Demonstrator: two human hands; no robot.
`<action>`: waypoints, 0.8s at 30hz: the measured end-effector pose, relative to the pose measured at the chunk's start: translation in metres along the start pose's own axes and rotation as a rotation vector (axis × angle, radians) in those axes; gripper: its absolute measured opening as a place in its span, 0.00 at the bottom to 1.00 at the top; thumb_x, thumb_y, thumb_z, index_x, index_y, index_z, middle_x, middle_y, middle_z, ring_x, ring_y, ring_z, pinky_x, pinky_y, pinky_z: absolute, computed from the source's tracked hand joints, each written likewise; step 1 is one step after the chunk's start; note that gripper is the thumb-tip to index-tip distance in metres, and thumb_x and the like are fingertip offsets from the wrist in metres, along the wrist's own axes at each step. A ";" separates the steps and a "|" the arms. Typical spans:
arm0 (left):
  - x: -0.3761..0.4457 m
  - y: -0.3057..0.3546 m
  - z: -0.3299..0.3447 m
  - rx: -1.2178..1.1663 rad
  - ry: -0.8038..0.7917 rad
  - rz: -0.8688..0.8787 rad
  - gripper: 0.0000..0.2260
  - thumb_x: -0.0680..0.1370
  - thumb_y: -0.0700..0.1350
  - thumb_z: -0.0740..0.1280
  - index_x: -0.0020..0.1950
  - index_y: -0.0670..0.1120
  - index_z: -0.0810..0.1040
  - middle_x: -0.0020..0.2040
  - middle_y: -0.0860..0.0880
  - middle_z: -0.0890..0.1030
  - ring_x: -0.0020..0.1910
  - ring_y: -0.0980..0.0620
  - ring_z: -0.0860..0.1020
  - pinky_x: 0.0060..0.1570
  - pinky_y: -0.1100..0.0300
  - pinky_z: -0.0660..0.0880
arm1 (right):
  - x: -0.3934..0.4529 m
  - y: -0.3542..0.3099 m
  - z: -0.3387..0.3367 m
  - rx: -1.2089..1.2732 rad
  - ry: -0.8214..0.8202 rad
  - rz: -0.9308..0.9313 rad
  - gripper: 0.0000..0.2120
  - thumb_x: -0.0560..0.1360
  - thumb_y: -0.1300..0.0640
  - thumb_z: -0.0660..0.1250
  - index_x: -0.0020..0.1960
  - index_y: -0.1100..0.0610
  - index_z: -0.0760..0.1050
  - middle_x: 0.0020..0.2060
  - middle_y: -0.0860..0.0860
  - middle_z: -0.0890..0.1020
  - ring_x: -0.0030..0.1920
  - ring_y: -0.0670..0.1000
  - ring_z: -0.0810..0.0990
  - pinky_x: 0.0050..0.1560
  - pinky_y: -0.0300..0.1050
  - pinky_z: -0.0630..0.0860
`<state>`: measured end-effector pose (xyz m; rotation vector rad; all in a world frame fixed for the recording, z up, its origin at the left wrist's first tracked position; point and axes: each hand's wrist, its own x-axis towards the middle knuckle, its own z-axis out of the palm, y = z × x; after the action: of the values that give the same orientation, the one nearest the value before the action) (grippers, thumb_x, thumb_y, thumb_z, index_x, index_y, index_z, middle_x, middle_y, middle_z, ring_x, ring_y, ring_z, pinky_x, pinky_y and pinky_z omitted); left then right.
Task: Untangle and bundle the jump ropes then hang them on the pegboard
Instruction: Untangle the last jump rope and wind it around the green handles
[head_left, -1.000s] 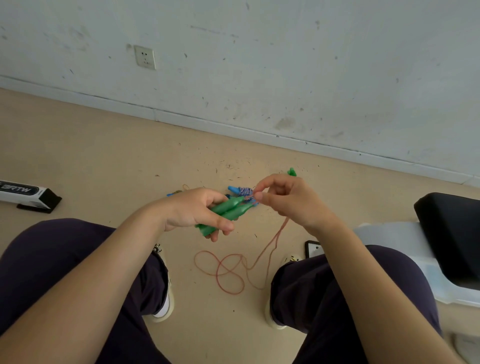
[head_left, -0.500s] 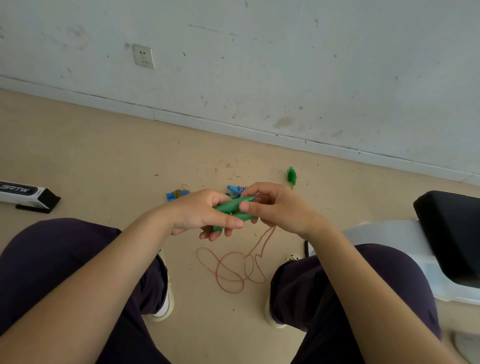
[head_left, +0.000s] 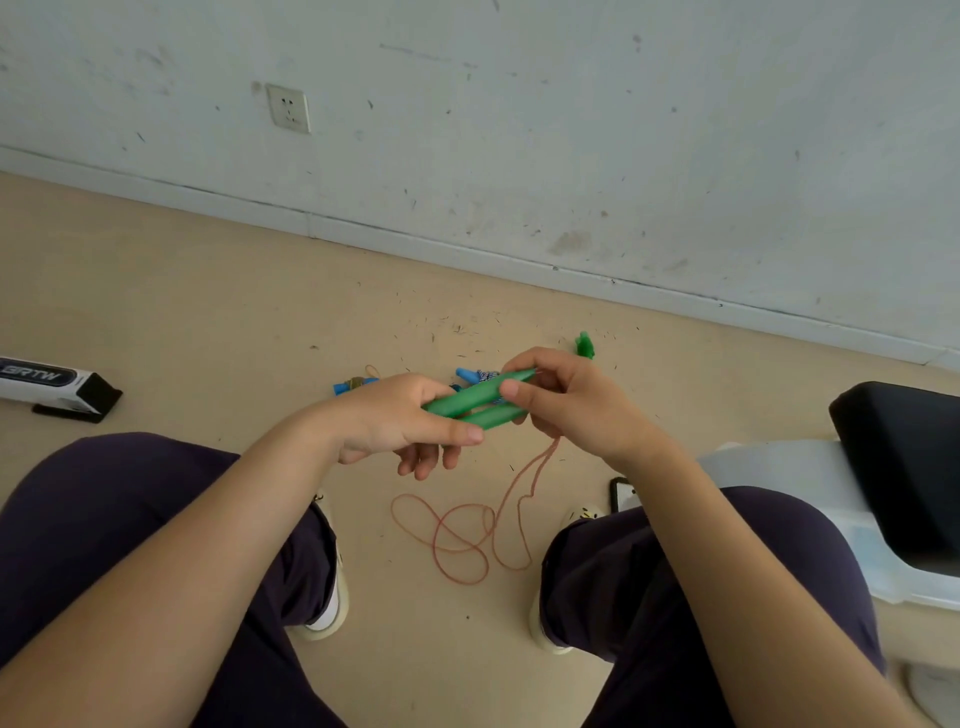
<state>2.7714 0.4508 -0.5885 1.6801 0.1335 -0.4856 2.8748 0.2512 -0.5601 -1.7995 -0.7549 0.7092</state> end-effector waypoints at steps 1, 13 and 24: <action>-0.001 0.000 -0.001 -0.001 -0.007 0.007 0.22 0.71 0.55 0.74 0.53 0.39 0.78 0.35 0.48 0.80 0.26 0.52 0.75 0.25 0.62 0.70 | -0.001 -0.001 -0.002 0.017 0.000 0.002 0.07 0.79 0.58 0.68 0.53 0.61 0.79 0.31 0.54 0.79 0.26 0.47 0.67 0.27 0.38 0.65; -0.003 0.000 -0.002 -0.038 -0.051 0.029 0.17 0.71 0.56 0.75 0.52 0.45 0.81 0.39 0.46 0.83 0.26 0.52 0.75 0.23 0.63 0.68 | -0.004 -0.001 -0.007 -0.124 -0.019 0.008 0.08 0.76 0.56 0.71 0.54 0.55 0.82 0.30 0.41 0.77 0.28 0.38 0.72 0.30 0.28 0.67; 0.001 0.003 -0.012 -0.504 0.188 0.234 0.14 0.76 0.51 0.67 0.53 0.40 0.79 0.34 0.50 0.77 0.23 0.58 0.66 0.21 0.67 0.62 | 0.002 0.005 -0.021 0.207 0.270 -0.004 0.07 0.77 0.60 0.70 0.50 0.56 0.71 0.31 0.52 0.75 0.27 0.50 0.70 0.30 0.42 0.69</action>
<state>2.7760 0.4617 -0.5854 1.2217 0.1775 -0.1014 2.8927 0.2394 -0.5587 -1.6608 -0.4867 0.5085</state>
